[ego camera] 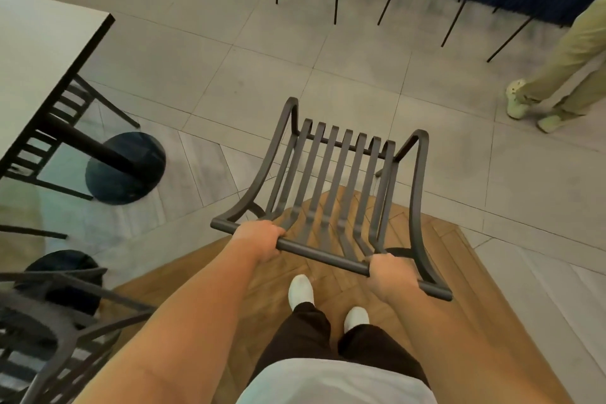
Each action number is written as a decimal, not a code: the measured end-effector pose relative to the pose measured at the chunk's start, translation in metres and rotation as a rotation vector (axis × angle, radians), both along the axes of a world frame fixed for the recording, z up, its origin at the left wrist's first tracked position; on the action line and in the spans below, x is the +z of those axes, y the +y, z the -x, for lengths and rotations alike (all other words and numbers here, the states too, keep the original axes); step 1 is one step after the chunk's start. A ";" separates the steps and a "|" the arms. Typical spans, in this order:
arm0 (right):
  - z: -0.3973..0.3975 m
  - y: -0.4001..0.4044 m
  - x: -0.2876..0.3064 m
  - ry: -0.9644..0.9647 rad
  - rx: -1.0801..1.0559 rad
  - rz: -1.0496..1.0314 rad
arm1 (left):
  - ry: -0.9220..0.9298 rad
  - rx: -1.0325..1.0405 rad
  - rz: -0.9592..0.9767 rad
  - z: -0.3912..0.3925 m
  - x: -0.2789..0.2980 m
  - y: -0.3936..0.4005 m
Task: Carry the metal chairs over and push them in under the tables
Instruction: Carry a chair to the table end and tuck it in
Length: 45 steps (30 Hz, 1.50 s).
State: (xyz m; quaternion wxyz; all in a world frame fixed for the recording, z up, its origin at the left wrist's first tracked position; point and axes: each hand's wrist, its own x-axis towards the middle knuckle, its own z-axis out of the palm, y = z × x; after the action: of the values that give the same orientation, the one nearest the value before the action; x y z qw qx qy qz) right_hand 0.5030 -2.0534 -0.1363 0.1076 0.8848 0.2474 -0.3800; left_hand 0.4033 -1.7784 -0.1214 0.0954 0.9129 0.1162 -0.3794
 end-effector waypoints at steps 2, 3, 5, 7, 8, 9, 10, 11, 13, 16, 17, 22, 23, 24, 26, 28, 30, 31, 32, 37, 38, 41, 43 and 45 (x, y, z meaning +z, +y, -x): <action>-0.001 0.000 -0.001 0.026 -0.012 -0.004 | -0.012 -0.009 -0.039 0.000 -0.002 -0.002; -0.001 0.000 -0.001 0.038 -0.018 -0.001 | -0.025 -0.013 -0.060 0.001 -0.004 -0.003; -0.001 0.000 -0.001 0.041 -0.025 -0.013 | -0.043 -0.021 -0.097 0.004 -0.007 -0.005; 0.000 0.000 0.000 0.039 -0.028 -0.029 | -0.048 -0.024 -0.122 0.005 -0.006 -0.006; 0.000 0.000 -0.001 0.041 -0.029 -0.038 | -0.045 -0.022 -0.130 0.004 -0.006 -0.006; 0.000 0.000 -0.001 0.045 -0.023 -0.037 | -0.042 -0.015 -0.134 0.004 -0.006 -0.007; -0.001 -0.001 -0.001 0.047 -0.018 -0.033 | -0.038 -0.007 -0.141 0.004 -0.006 -0.008; -0.002 -0.002 0.000 0.048 -0.013 -0.029 | -0.036 0.001 -0.148 0.005 -0.006 -0.011; -0.005 -0.005 0.000 0.039 0.010 -0.025 | -0.032 0.012 -0.164 0.009 -0.006 -0.018; -0.013 -0.011 0.002 0.034 0.063 -0.044 | -0.040 0.052 -0.187 0.017 -0.008 -0.032; -0.016 -0.012 0.002 0.036 0.091 -0.045 | -0.039 0.070 -0.197 0.020 -0.009 -0.037; -0.037 -0.015 0.005 0.023 0.244 -0.055 | -0.014 0.207 -0.205 0.032 -0.008 -0.061; -0.042 -0.014 0.005 0.021 0.280 -0.058 | -0.011 0.237 -0.202 0.035 -0.007 -0.066; -0.047 -0.012 0.005 0.020 0.316 -0.061 | -0.008 0.270 -0.200 0.038 -0.006 -0.071; -0.056 -0.007 0.005 0.021 0.390 -0.066 | -0.004 0.347 -0.201 0.045 -0.006 -0.080; -0.064 0.001 0.005 0.012 0.474 -0.062 | 0.003 0.442 -0.194 0.051 -0.005 -0.090; -0.072 0.011 0.006 -0.009 0.551 -0.060 | -0.003 0.549 -0.183 0.058 -0.004 -0.100; -0.077 0.017 0.006 -0.020 0.589 -0.060 | -0.009 0.604 -0.178 0.061 -0.003 -0.105; -0.080 0.023 0.008 -0.030 0.631 -0.061 | -0.015 0.654 -0.173 0.064 -0.002 -0.110; -0.095 0.058 0.011 -0.056 0.773 -0.087 | 0.007 0.850 -0.165 0.072 0.000 -0.132; -0.096 0.065 0.012 -0.069 0.809 -0.087 | 0.020 0.887 -0.164 0.073 0.001 -0.135; -0.097 0.088 0.014 -0.110 0.927 -0.100 | 0.056 0.968 -0.170 0.076 0.001 -0.144; -0.096 0.105 0.015 -0.129 0.998 -0.114 | 0.075 1.012 -0.188 0.076 0.001 -0.149; -0.097 0.124 0.014 -0.138 1.059 -0.126 | 0.063 1.063 -0.195 0.078 -0.001 -0.149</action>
State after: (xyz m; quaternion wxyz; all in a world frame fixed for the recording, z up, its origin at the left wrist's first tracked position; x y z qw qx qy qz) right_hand 0.6001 -1.9289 -0.1221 0.2472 0.6665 0.6746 -0.1989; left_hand 0.3251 -1.9272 -0.1222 0.1856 0.7210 0.5996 -0.2937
